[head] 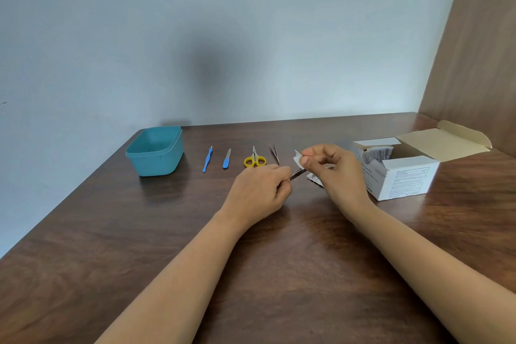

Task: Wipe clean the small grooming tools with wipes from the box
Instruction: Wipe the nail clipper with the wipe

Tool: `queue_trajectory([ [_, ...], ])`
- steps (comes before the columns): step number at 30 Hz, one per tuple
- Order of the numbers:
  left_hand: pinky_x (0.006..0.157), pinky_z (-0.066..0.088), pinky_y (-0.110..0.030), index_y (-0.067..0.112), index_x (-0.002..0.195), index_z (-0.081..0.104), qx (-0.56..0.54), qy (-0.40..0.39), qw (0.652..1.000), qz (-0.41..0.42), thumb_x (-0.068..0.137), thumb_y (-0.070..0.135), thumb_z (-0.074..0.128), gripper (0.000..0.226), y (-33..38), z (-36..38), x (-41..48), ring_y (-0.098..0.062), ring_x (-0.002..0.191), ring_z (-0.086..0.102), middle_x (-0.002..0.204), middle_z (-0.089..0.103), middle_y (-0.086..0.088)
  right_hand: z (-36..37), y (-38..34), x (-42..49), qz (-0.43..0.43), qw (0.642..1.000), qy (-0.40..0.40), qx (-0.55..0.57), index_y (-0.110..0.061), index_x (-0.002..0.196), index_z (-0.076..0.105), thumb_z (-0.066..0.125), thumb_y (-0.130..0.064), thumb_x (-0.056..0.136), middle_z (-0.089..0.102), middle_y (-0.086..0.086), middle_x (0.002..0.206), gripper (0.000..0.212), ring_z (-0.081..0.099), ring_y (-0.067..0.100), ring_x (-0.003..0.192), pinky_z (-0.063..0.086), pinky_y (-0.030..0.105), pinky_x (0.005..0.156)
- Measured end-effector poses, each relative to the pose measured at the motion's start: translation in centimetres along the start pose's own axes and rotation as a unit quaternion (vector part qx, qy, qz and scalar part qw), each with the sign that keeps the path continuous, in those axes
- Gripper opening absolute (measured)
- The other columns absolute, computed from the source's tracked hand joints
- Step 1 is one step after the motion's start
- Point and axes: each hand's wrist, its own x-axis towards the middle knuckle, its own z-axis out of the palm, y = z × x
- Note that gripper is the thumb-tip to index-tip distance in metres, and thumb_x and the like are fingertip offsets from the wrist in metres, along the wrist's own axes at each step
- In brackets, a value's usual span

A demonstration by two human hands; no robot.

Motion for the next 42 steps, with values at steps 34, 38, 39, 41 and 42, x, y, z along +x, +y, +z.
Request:
queue_trajectory([
  [34,0.055,0.035,-0.013,0.001,0.071,0.062,-0.291,0.079,0.938,-0.171,0.093,0.009,0.049,0.026,1.1,-0.7,-0.1,0.008,0.06,0.055,0.066,0.066,-0.007,0.0,-1.0,0.3,0.241,0.933,0.061,0.26,-0.014,0.067,0.064,0.071,-0.017,0.083,0.051,0.001,0.063,0.018,0.042,0.01,0.055,0.033,0.022,0.054],
  [38,0.068,0.049,-0.024,0.007,0.071,0.062,-0.325,0.112,0.914,-0.217,0.091,0.01,0.05,0.024,0.8,-0.4,-0.1,0.002,0.069,0.063,0.069,0.07,0.007,0.2,-1.0,0.1,0.253,0.926,0.049,0.277,-0.014,0.068,0.064,0.07,-0.014,0.083,0.054,-0.001,0.062,0.016,0.045,0.007,0.053,0.038,0.016,0.051],
  [39,0.07,0.05,-0.023,0.008,0.071,0.063,-0.333,0.113,0.91,-0.222,0.091,0.01,0.05,0.024,0.8,-0.3,-0.1,0.0,0.071,0.064,0.07,0.07,0.008,0.2,-1.0,0.1,0.256,0.924,0.05,0.279,-0.014,0.069,0.064,0.07,-0.013,0.083,0.055,-0.001,0.061,0.016,0.046,0.007,0.052,0.038,0.016,0.05],
  [41,0.069,0.05,-0.02,0.009,0.072,0.066,-0.34,0.109,0.907,-0.223,0.091,0.009,0.051,0.024,1.0,-0.2,-0.1,-0.003,0.072,0.065,0.07,0.07,0.012,0.2,-1.2,0.0,0.264,0.919,0.054,0.289,-0.013,0.069,0.063,0.068,-0.011,0.084,0.055,0.0,0.06,0.015,0.046,0.007,0.05,0.039,0.015,0.049],
  [42,0.068,0.049,-0.017,0.009,0.072,0.067,-0.342,0.107,0.907,-0.221,0.091,0.009,0.051,0.024,1.1,-0.1,-0.1,-0.003,0.071,0.064,0.068,0.068,0.014,0.2,-1.2,0.0,0.269,0.915,0.056,0.296,-0.013,0.069,0.063,0.067,-0.01,0.084,0.055,0.0,0.059,0.016,0.046,0.007,0.049,0.039,0.014,0.048],
])
